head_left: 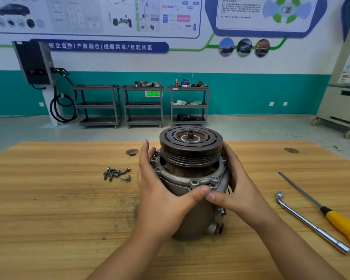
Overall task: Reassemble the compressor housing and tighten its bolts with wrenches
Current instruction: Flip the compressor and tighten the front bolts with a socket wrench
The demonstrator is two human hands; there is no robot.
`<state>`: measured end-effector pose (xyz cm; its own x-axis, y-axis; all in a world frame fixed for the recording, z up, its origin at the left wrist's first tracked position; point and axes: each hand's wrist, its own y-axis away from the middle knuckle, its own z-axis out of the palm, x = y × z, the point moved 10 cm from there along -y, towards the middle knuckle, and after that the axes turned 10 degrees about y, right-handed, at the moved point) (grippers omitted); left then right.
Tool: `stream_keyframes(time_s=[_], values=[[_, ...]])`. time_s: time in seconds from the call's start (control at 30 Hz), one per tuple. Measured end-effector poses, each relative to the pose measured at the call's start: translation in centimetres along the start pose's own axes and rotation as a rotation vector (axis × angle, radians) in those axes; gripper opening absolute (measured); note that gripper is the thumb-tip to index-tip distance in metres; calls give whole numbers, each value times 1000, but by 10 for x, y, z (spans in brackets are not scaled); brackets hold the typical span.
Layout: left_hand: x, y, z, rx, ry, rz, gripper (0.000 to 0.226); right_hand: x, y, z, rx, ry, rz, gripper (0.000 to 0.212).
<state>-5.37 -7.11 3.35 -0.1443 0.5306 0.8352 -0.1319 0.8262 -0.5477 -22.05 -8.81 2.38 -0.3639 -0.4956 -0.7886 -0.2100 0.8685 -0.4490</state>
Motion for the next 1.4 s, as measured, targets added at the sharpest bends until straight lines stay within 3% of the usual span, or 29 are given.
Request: stream_keyframes(time_s=[0.4,0.83,1.1,1.23,1.33,1.4], values=[[6,0,1,29,-131,47,105,-4,-4,0,7,-22,0,83],[6,-2,3,13,-122,58,102,-2,-5,-2,38,-42,-14,89],[-19,-12,-16,-117,60,-77,125,9,-7,-9,-3,-88,18,94],[-26,-13,-17,-108,29,-73,113,15,-5,-29,115,-59,-15,68],[-30,-16,-14,-135,36,-82,121,16,-4,-36,162,-44,-67,40],[-35,-18,-8,-191,67,-134,126,21,-4,-35,156,-67,-56,35]])
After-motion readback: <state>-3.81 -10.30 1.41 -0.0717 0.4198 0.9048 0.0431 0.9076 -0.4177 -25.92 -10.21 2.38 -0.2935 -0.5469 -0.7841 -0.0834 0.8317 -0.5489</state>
